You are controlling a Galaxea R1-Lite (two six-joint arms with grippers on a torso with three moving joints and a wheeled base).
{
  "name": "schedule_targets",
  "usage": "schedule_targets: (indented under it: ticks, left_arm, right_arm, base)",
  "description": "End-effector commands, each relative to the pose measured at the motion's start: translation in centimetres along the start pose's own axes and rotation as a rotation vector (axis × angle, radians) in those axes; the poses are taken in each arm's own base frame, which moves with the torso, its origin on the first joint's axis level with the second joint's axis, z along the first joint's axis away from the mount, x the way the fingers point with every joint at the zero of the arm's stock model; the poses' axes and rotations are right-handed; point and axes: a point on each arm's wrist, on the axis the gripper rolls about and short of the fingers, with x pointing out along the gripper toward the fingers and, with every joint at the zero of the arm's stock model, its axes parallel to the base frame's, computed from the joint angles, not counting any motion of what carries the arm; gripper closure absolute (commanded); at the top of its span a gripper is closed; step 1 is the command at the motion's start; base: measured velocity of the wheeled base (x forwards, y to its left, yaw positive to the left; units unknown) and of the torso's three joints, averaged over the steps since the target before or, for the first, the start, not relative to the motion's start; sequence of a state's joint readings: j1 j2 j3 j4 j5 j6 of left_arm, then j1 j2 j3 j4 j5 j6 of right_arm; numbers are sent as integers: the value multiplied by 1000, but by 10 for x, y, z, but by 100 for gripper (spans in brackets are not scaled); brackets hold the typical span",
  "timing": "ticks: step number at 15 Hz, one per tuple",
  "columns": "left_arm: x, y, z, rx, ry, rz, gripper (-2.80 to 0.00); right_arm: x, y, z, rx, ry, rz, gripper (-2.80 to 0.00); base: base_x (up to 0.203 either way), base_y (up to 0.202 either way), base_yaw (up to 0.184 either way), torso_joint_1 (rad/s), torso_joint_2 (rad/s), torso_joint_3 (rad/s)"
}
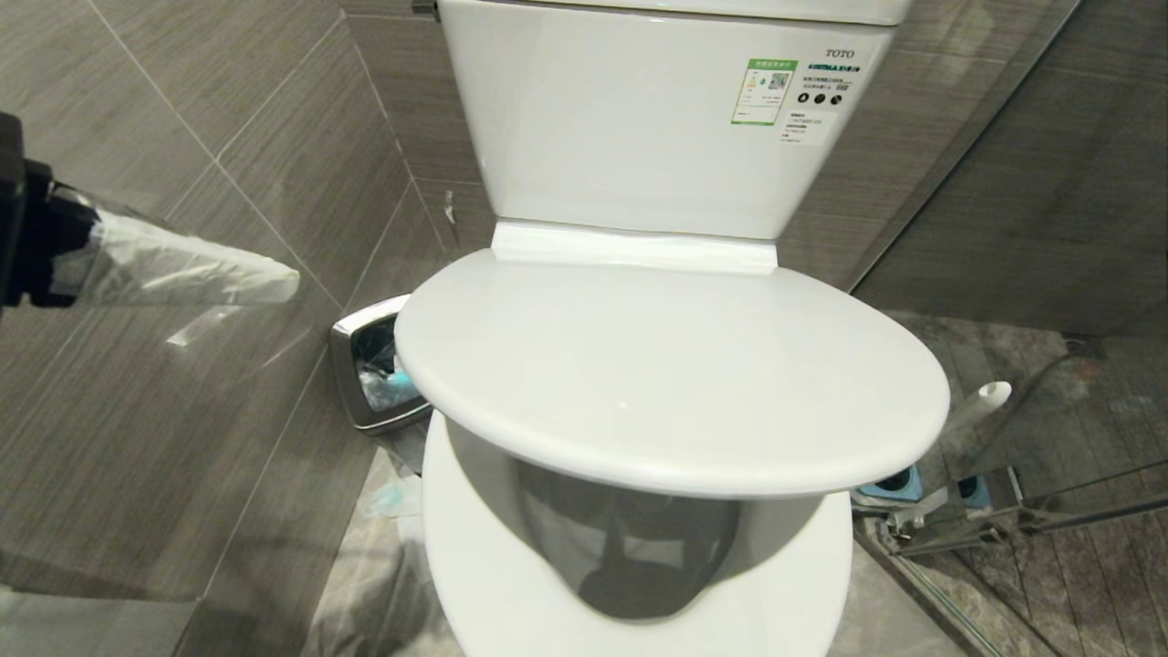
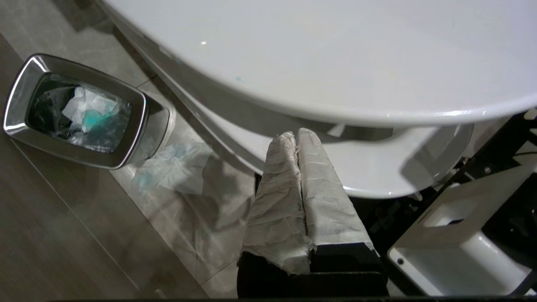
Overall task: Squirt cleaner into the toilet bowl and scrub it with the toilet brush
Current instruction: Close the toilet lid
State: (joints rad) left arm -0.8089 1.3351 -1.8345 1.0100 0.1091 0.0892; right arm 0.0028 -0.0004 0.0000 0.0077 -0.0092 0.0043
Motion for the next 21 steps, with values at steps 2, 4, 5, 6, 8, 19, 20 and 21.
schedule_targets:
  ticks: [2, 4, 5, 6, 8, 19, 20, 21]
  left_arm:
    - [5, -1, 2, -28, 15, 3, 0]
    - [6, -2, 2, -36, 16, 5, 0]
    - [6, -2, 2, -35, 18, 5, 0]
    - [8, -2, 2, -32, 20, 5, 0]
    - [10, -2, 2, -22, 26, 3, 0]
    - [20, -5, 4, 4, 47, -5, 0]
    - [21, -5, 5, 4, 48, -5, 0]
    - [21, -5, 5, 4, 51, -7, 0]
  right_arm:
    - [0, 0, 0, 0, 2, 0, 0]
    - [0, 0, 0, 0, 2, 0, 0]
    - [0, 0, 0, 0, 0, 0, 0]
    - [0, 0, 0, 0, 1, 0, 0]
    - [0, 0, 0, 0, 0, 0, 0]
    - [0, 0, 0, 0, 2, 0, 0]
    - [0, 0, 0, 0, 1, 0, 0]
    - [0, 0, 0, 0, 2, 0, 0]
  base:
    - [0, 0, 0, 0, 0, 0]
    - [0, 0, 0, 0, 0, 0]
    - [0, 0, 0, 0, 0, 0]
    - [0, 0, 0, 0, 0, 0]
    - [0, 0, 0, 0, 0, 0]
    - [0, 0, 0, 0, 2, 93]
    - [0, 0, 0, -2, 2, 207]
    - [0, 0, 0, 2, 4, 203]
